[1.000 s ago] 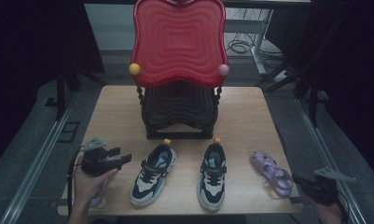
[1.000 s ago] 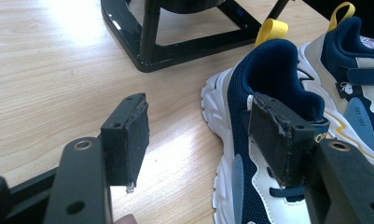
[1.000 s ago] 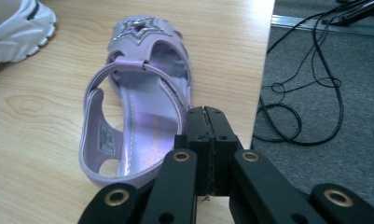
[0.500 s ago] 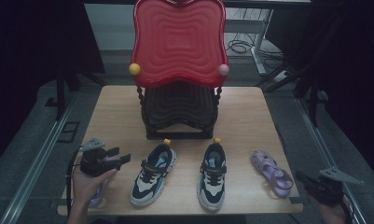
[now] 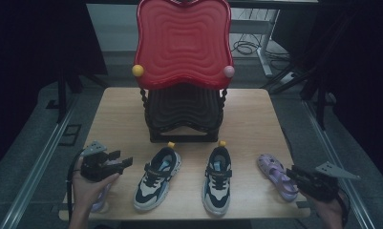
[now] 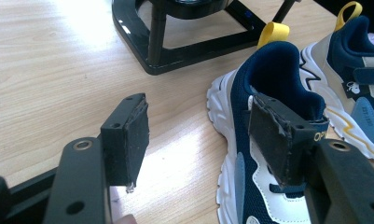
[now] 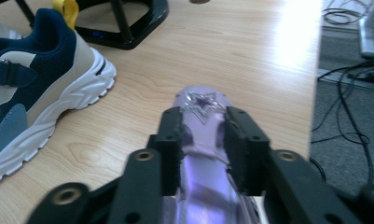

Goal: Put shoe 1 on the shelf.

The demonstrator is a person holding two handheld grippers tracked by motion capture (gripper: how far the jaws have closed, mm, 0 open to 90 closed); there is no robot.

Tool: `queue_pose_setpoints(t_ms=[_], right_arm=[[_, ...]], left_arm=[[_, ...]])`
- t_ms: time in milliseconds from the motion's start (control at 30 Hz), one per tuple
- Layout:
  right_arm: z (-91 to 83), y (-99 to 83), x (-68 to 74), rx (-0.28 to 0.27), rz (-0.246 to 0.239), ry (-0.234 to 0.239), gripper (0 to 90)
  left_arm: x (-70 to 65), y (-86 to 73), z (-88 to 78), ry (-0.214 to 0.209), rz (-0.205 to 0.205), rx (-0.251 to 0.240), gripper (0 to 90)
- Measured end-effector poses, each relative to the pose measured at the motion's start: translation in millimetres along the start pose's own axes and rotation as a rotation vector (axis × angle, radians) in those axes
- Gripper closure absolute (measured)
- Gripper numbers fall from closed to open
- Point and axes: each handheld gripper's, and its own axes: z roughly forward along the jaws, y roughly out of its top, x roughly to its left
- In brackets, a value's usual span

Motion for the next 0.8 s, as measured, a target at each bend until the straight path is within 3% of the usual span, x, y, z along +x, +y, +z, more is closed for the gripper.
queue_pose_setpoints(t_ms=[167, 467, 700, 800], right_arm=[[10.8, 3.3, 2.6, 0.015, -0.015, 0.021, 55.0], [10.3, 2.9, 8.8, 0.031, -0.018, 0.019, 54.3], [9.6, 2.8, 13.7, 0.026, -0.018, 0.023, 54.1], [11.1, 0.1, 14.8, 0.034, -0.013, 0.024, 54.1]], left_arm=[[-3.0, -2.6, -3.3, 0.017, -0.001, 0.012, 38.0], [3.3, -15.6, -28.2, 0.062, -0.005, 0.016, 38.1], [20.0, -31.6, -45.7, 0.132, -0.050, 0.025, 38.9], [21.9, -39.7, -47.2, 0.142, -0.058, 0.043, 39.8]])
